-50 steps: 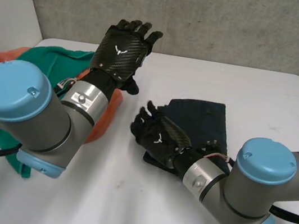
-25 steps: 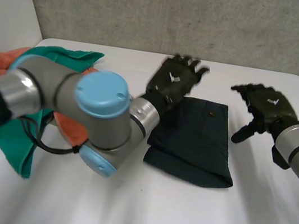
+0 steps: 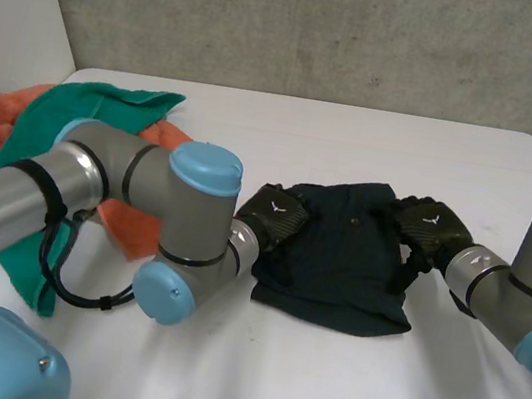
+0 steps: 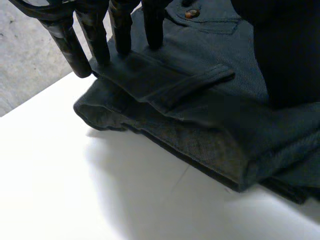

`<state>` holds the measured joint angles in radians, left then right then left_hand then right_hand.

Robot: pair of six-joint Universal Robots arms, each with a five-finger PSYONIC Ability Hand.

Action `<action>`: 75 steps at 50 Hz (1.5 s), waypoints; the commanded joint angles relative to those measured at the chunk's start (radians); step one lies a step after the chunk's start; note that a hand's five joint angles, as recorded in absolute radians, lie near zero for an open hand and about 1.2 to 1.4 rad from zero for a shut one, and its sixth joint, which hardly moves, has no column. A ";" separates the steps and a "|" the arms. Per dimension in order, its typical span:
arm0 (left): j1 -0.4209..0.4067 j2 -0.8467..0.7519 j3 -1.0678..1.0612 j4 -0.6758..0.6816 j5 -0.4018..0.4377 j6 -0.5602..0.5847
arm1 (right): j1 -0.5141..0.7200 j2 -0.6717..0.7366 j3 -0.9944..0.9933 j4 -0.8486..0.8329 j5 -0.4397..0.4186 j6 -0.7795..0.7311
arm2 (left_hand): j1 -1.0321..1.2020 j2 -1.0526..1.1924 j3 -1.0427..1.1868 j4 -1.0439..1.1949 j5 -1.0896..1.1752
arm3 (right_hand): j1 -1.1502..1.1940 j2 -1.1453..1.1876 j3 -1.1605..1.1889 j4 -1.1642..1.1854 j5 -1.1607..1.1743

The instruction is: Fold the laundry.

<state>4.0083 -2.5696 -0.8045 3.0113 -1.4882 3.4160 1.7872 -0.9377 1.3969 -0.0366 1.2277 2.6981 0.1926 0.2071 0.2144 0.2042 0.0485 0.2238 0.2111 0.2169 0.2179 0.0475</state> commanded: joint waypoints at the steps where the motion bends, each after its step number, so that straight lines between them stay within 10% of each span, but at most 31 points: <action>1: 0.006 0.188 -0.100 0.033 0.009 -0.012 | -0.011 -0.122 0.045 0.009 0.051 0.080 | 0.003 -0.011 -0.018 -0.008 -0.027 | -0.049 -0.037 -0.042 -0.043 -0.048; 7: 0.009 0.386 -0.235 0.152 0.044 -0.018 | -0.103 -0.226 0.140 -0.005 0.211 0.262 | 0.003 -0.011 -0.018 -0.008 -0.027 | -0.049 -0.037 -0.042 -0.043 -0.048; 22: 0.097 0.600 -0.489 0.156 0.543 -0.213 | -0.104 -0.196 0.335 -0.061 -0.028 0.473 | 0.018 0.003 -0.004 0.006 -0.012 | -0.049 -0.037 -0.042 -0.043 -0.048; 38: 0.097 0.615 -0.516 0.159 0.545 -0.211 | 0.021 -0.036 0.203 -0.112 -0.011 0.519 | 0.024 0.009 0.002 0.012 -0.007 | -0.040 -0.027 -0.033 -0.034 -0.038; 43: 0.097 0.615 -0.516 0.161 0.545 -0.211 | 0.035 -0.016 0.169 -0.137 -0.005 0.539 | 0.024 0.009 0.002 0.012 -0.007 | 1.171 1.184 1.178 1.177 1.173; 55: 0.098 0.632 -0.516 0.164 0.545 -0.213 | -0.031 0.066 -0.097 -0.189 0.131 0.595 | 0.024 0.009 0.002 0.012 -0.007 | 1.172 1.185 1.179 1.178 1.174; 75: 0.087 0.638 -0.475 0.169 0.543 -0.218 | -0.350 0.655 -1.119 0.087 0.236 0.531 | 0.024 0.009 0.002 0.012 -0.007 | 1.172 1.185 1.179 1.178 1.174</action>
<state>4.0994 -1.9297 -1.2925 3.1798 -0.9450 3.1994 1.4895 -0.4244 0.5292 -0.0008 1.4575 3.2496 0.1910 0.2070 0.2144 0.2041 0.0481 1.0899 1.1429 1.1099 1.1971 0.9497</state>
